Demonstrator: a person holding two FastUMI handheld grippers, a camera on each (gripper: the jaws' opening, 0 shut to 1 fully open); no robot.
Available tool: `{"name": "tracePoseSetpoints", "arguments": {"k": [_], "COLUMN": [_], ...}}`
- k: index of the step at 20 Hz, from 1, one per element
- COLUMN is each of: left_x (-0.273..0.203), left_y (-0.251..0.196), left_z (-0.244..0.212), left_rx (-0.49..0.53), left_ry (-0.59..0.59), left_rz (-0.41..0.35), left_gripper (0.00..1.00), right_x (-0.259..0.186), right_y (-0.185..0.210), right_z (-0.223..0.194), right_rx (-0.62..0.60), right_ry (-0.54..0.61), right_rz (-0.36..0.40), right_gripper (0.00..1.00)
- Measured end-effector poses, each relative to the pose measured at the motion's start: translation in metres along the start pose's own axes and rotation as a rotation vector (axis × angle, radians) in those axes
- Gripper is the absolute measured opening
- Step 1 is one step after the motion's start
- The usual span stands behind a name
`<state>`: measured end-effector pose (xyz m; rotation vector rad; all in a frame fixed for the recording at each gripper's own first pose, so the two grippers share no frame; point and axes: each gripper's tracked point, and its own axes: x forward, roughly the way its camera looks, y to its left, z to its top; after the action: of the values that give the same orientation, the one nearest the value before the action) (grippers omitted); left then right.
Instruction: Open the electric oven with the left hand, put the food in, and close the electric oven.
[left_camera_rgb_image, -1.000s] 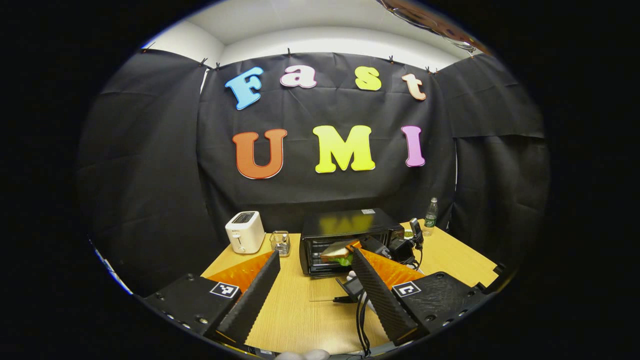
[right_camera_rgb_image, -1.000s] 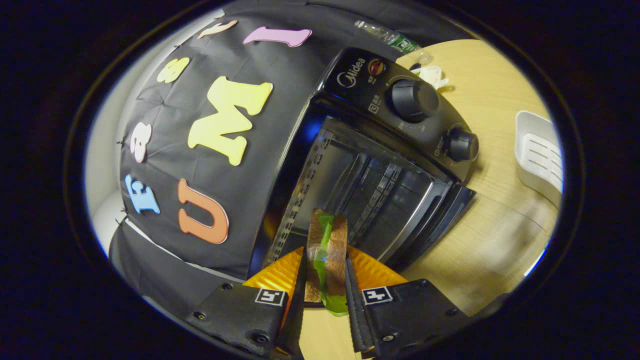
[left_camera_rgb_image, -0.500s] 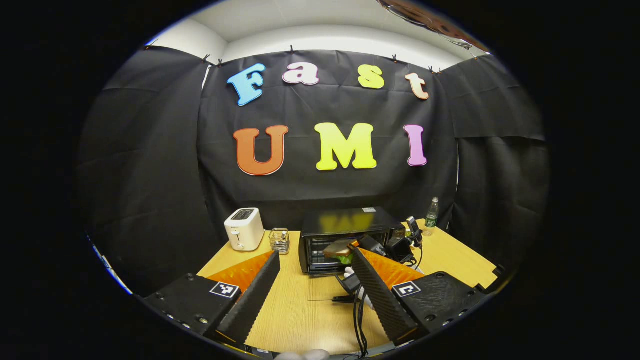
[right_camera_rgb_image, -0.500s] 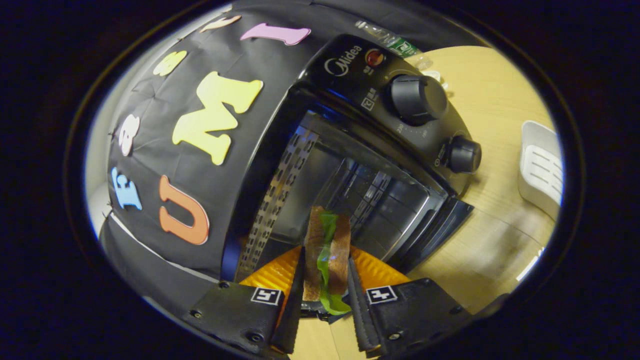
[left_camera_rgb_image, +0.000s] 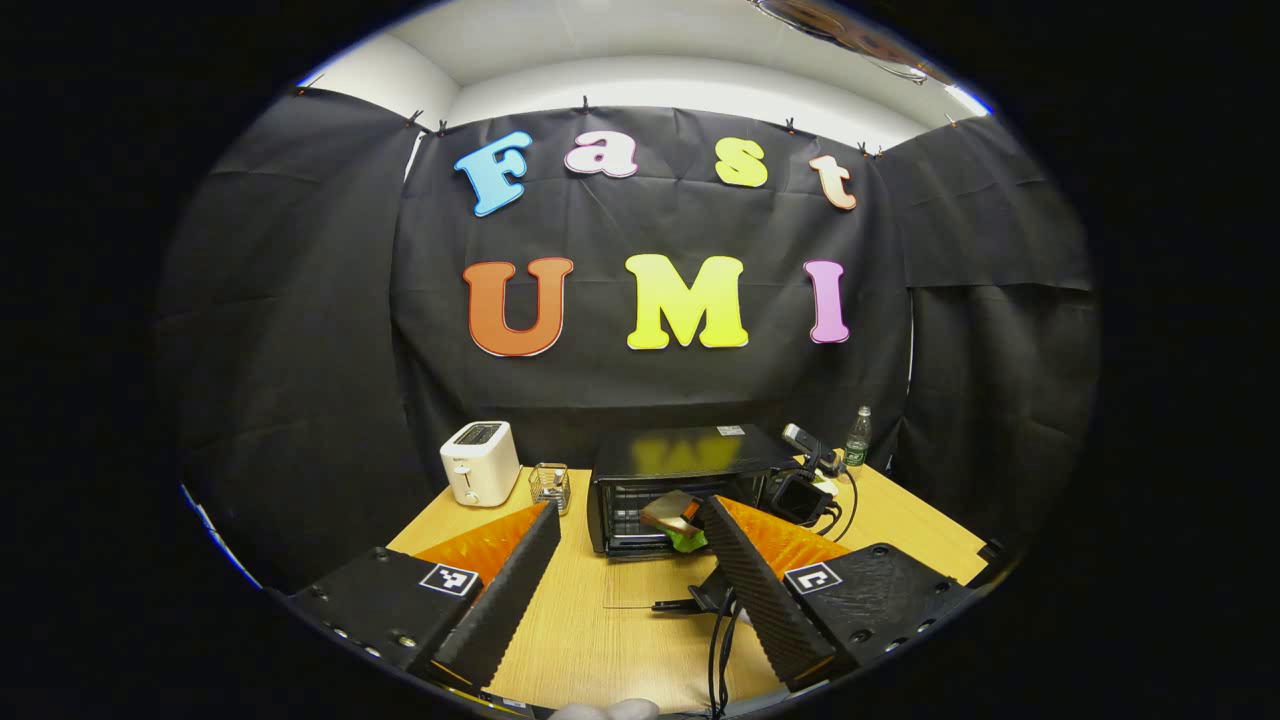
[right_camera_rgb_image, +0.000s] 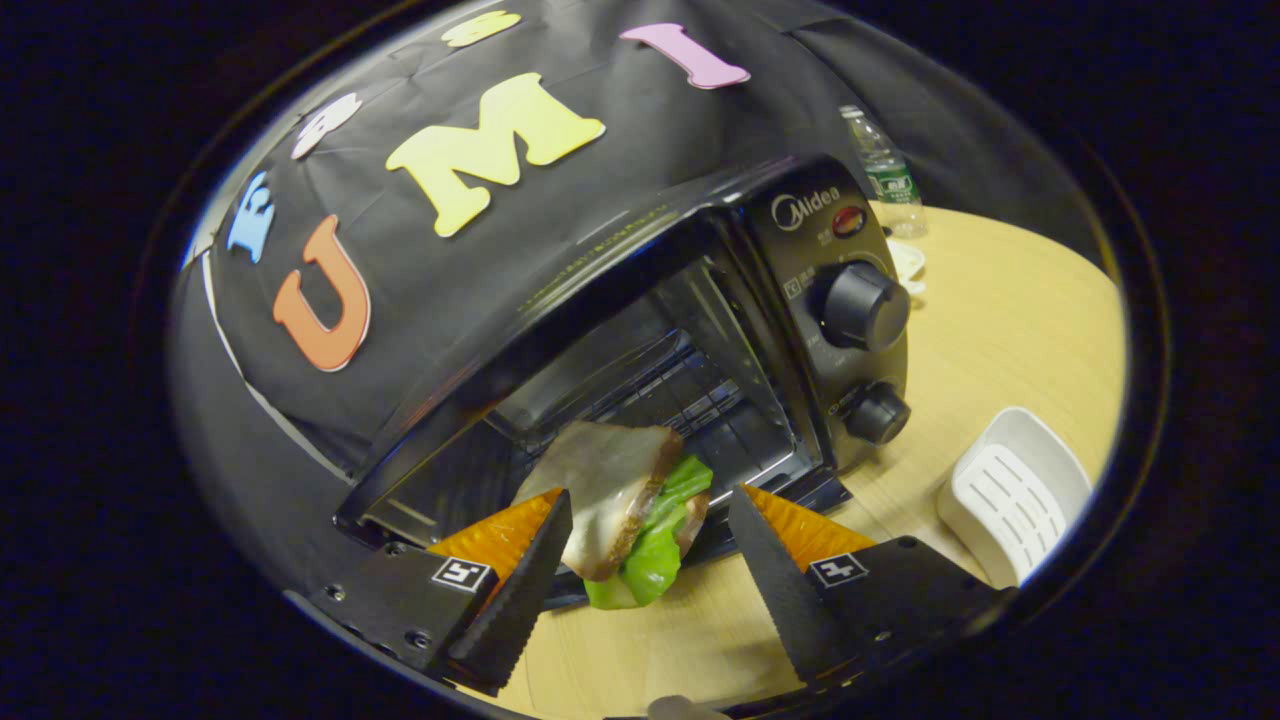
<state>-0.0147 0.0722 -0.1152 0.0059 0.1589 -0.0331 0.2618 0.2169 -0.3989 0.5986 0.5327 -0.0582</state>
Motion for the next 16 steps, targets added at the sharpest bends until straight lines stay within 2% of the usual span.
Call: {"name": "tracePoseSetpoints", "arguments": {"k": [1, 2, 4, 5, 6, 7, 10, 11, 12, 13, 14, 16], "left_x": [0.0, 0.0, -0.001, 0.0, 0.001, 0.002, 0.005, 0.007, 0.008, 0.009, 0.011, 0.017], "left_y": [-0.001, -0.001, 0.001, 0.001, 0.001, 0.002, 0.001, 0.002, 0.001, 0.0, -0.003, -0.009], "left_z": [0.0, 0.001, 0.002, 0.001, 0.002, 0.001, -0.004, -0.006, -0.008, -0.013, -0.017, -0.033], "left_rx": [-0.001, 0.0, 0.003, 0.005, 0.008, 0.012, 0.015, 0.018, 0.023, 0.029, 0.034, 0.042], "left_ry": [-0.003, -0.011, -0.016, -0.02, -0.022, -0.027, -0.027, -0.026, -0.024, -0.018, -0.014, 0.009], "left_rz": [-0.001, 0.002, 0.007, 0.009, 0.011, 0.015, 0.017, 0.022, 0.024, 0.025, 0.026, 0.026], "left_gripper": [0.95, 0.95, 0.95, 0.95, 0.95, 0.95, 0.95, 0.95, 0.95, 0.96, 0.96, 0.95], "right_x": [-0.006, -0.015, -0.037, -0.05, -0.066, -0.081, -0.137, -0.157, -0.177, -0.196, -0.213, -0.25], "right_y": [-0.001, -0.003, -0.006, -0.007, -0.008, -0.007, -0.014, -0.017, -0.021, -0.027, -0.032, -0.05], "right_z": [-0.001, 0.001, 0.014, 0.021, 0.03, 0.039, 0.081, 0.095, 0.112, 0.126, 0.139, 0.162], "right_rx": [-0.02, -0.055, -0.126, -0.162, -0.193, -0.224, -0.327, -0.354, -0.378, -0.394, -0.404, -0.434], "right_ry": [0.006, 0.004, -0.023, -0.04, -0.056, -0.071, -0.142, -0.169, -0.2, -0.226, -0.247, -0.28], "right_rz": [0.01, 0.013, 0.023, 0.033, 0.045, 0.059, 0.085, 0.09, 0.091, 0.09, 0.092, 0.083], "right_gripper": [0.94, 1.0, 1.0, 0.94, 1.0, 0.94, 0.94, 1.0, 0.94, 1.0, 0.94, 0.94]}}
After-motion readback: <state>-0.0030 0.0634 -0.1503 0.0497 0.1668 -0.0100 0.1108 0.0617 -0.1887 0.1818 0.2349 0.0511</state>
